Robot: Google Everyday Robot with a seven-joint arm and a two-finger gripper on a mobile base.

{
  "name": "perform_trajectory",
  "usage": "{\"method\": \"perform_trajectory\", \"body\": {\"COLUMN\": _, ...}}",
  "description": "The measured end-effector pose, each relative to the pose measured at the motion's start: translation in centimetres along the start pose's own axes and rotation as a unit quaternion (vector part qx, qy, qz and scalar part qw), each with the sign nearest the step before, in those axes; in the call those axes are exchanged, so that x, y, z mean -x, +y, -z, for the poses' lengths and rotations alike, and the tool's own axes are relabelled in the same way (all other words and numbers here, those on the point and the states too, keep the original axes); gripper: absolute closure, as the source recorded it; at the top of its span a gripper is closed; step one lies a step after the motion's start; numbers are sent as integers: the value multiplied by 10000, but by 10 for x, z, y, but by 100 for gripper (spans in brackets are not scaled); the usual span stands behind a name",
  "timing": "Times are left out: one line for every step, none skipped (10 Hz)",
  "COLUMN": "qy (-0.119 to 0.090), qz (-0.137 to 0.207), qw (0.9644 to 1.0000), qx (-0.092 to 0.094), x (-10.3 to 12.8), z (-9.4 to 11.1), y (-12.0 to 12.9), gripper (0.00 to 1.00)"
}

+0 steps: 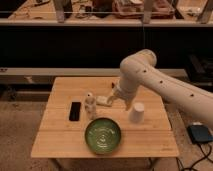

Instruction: Move the arm in a circular motion

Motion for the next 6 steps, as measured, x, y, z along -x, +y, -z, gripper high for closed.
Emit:
{"method": "perform_trajectory", "body": {"qy": 27, "qz": 247, "qw": 9992, "qx": -301, "x": -15, "z": -5, "y": -28, "gripper": 40}}
{"method": "perform_trajectory", "body": {"qy": 107, "qz": 342, "qw": 9976, "qx": -584, "x": -44, "z": -15, "y": -42, "gripper": 40}}
{"method": "perform_trajectory", "body": {"qy": 197, "qz": 373, "qw": 9966, "qx": -703, "x": -67, "z": -21, "y": -45, "gripper": 40}}
{"method": "perform_trajectory", "body": {"qy": 305, "qz": 384, "qw": 9956, "qx": -799, "x": -93, "z": -27, "y": -45, "gripper": 40}}
{"method": "perform_trajectory", "body": {"qy": 510, "qz": 365, "qw": 9946, "qx": -822, "x": -130, "z": -30, "y": -39, "gripper": 40}}
{"method": "perform_trajectory", "body": {"qy": 685, "qz": 294, "qw": 9944, "qx": -743, "x": -158, "z": -29, "y": -24, "gripper": 40}}
